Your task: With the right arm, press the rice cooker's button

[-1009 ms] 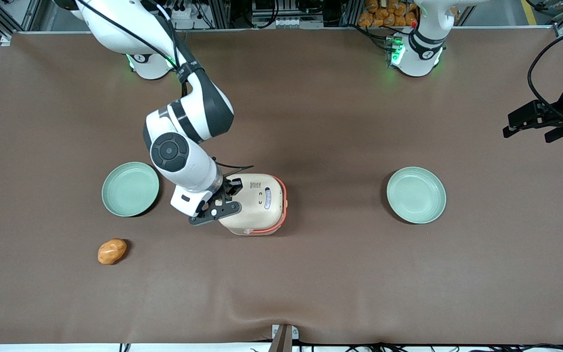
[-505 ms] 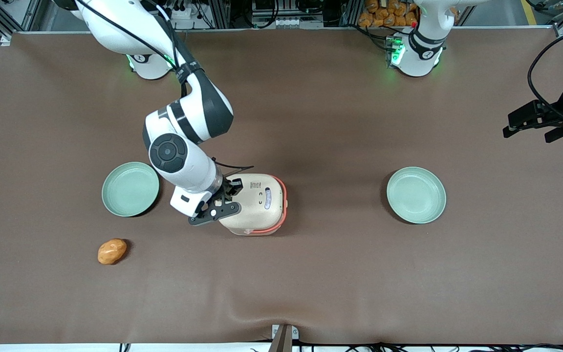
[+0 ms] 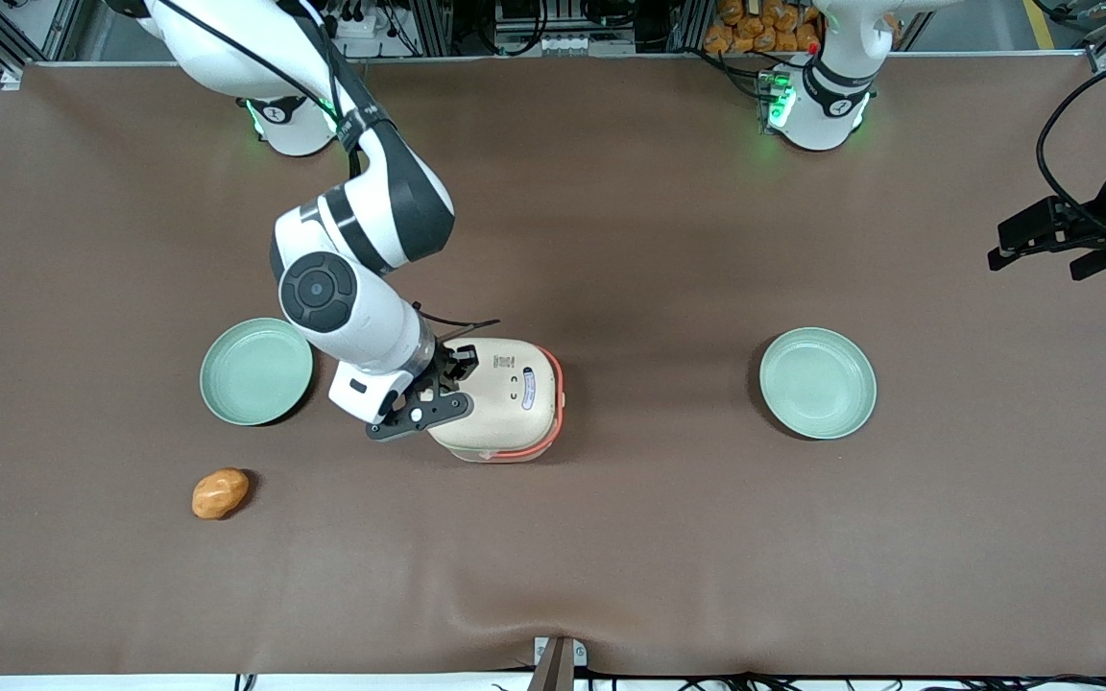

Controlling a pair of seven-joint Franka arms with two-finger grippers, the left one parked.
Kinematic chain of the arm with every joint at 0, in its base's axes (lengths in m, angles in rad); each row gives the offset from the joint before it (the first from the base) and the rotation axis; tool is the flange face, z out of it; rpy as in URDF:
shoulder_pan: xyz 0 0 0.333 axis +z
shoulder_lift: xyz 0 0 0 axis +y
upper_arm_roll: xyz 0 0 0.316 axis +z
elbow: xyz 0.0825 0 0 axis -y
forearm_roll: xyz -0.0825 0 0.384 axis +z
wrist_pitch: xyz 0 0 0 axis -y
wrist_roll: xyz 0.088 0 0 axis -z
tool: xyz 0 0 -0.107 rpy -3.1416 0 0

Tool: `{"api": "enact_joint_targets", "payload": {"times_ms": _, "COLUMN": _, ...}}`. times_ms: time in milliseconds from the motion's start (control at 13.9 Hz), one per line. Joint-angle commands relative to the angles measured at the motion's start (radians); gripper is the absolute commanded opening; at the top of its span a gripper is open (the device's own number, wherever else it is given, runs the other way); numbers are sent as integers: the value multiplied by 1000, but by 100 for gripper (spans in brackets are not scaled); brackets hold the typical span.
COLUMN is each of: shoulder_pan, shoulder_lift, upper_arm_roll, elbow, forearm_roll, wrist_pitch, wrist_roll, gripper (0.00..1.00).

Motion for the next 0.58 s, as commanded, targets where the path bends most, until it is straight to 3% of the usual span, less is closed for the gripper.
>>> {"api": "enact_joint_targets", "payload": {"times_ms": 0, "shoulder_pan": -2, "shoulder_lift": -62, "upper_arm_roll": -5, "elbow": 0, "forearm_roll": 24, "wrist_pitch": -53, "wrist_roll": -8, "gripper": 16}}
{"api": "enact_joint_targets", "payload": {"times_ms": 72, "shoulder_pan": -4, "shoulder_lift": -90, "upper_arm_roll": -5, "elbow": 0, "forearm_roll": 22, "wrist_pitch": -77, "wrist_roll": -6, "gripper": 21}}
{"api": "enact_joint_targets", "payload": {"times_ms": 360, "shoulder_pan": -45, "shoulder_lift": -200, "upper_arm_roll": -5, "elbow": -1, "forearm_roll": 22, "wrist_pitch": -181, "wrist_roll": 4, "gripper": 72}}
{"api": "enact_joint_targets", "payload": {"times_ms": 505, "shoulder_pan": -75, "shoulder_lift": -257, "upper_arm_roll": -5, "elbow": -1, "forearm_roll": 18, "wrist_pitch": -247, "wrist_roll": 4, "gripper": 90}}
